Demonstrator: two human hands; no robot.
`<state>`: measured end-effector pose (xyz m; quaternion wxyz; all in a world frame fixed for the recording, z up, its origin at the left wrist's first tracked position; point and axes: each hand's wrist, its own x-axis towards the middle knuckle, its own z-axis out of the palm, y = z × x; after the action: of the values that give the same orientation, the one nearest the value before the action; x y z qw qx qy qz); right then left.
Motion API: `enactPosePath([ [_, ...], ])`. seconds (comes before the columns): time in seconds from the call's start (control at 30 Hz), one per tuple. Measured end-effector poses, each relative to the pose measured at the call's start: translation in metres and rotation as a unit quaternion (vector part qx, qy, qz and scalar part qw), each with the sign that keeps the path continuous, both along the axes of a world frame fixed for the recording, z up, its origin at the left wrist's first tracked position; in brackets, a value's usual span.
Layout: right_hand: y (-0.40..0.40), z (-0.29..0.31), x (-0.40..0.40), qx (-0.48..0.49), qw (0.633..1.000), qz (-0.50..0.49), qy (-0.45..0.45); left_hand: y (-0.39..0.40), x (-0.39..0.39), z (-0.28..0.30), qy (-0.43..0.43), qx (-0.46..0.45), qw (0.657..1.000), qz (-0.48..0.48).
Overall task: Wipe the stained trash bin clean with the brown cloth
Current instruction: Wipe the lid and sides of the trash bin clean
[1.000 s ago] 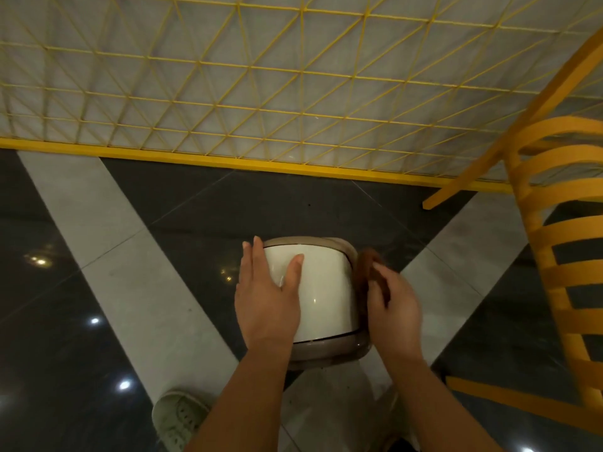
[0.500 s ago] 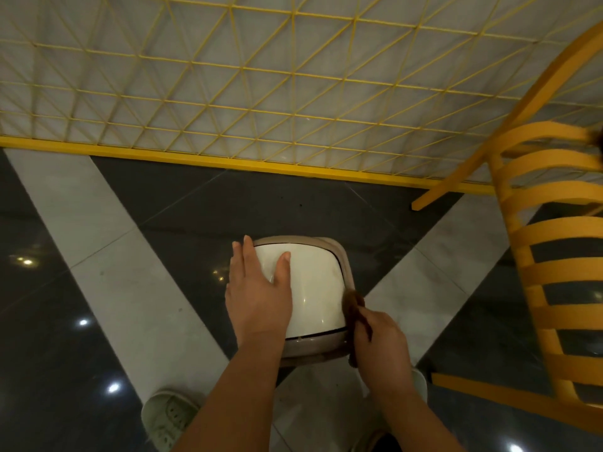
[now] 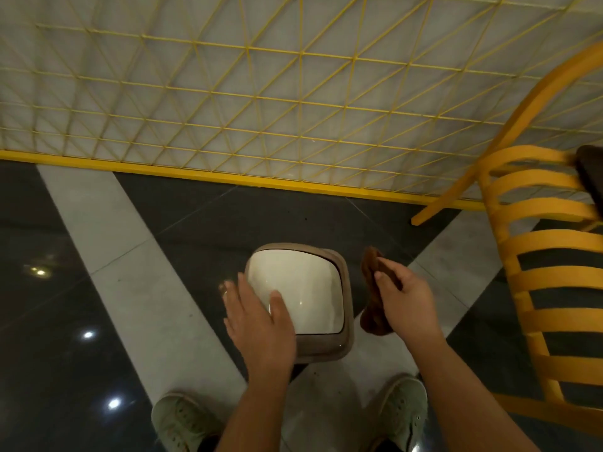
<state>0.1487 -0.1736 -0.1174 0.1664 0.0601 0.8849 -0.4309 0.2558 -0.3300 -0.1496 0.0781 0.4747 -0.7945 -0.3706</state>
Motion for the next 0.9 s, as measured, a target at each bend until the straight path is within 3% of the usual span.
enactPosePath([
  [0.13,-0.008,-0.016,0.013,-0.028,1.000,-0.006,-0.008,0.040,0.031,-0.007,-0.023,-0.013,0.999,-0.027],
  [0.27,-0.021,-0.018,0.018,-0.015,0.999,-0.014,0.048,0.042,0.032,-0.016,-0.013,-0.002,1.000,0.008],
  [0.37,-0.044,-0.008,0.028,-0.007,0.978,0.134,0.157,0.041,0.030,-0.014,0.011,0.044,0.998,0.044],
  [0.43,-0.064,-0.002,0.040,0.008,0.920,0.316,0.230,0.038,0.025,-0.017,0.041,0.067,0.995,0.053],
  [0.5,-0.078,-0.004,0.048,0.041,0.818,0.486,0.306,0.029,0.020,-0.012,0.034,0.061,0.998,0.013],
  [0.53,-0.083,-0.004,0.048,0.055,0.777,0.541,0.317,0.023,0.020,-0.014,0.031,0.044,0.999,-0.004],
  [0.6,-0.089,-0.005,0.032,0.068,0.745,0.570,0.340,0.014,0.023,-0.017,0.059,0.039,0.997,-0.032],
  [0.63,-0.092,-0.007,0.021,0.076,0.744,0.554,0.366,0.010,0.026,-0.015,0.068,0.057,0.996,-0.028],
  [0.7,-0.098,-0.009,-0.006,0.111,0.788,0.492,0.353,0.009,0.031,-0.011,0.066,0.083,0.994,-0.013],
  [0.83,-0.092,-0.026,-0.046,0.151,0.922,0.301,0.190,0.006,0.030,-0.013,0.084,0.079,0.993,-0.041],
  [0.9,-0.080,-0.036,-0.045,0.123,0.952,0.248,0.127,-0.006,0.029,-0.015,0.072,0.077,0.992,-0.072],
])
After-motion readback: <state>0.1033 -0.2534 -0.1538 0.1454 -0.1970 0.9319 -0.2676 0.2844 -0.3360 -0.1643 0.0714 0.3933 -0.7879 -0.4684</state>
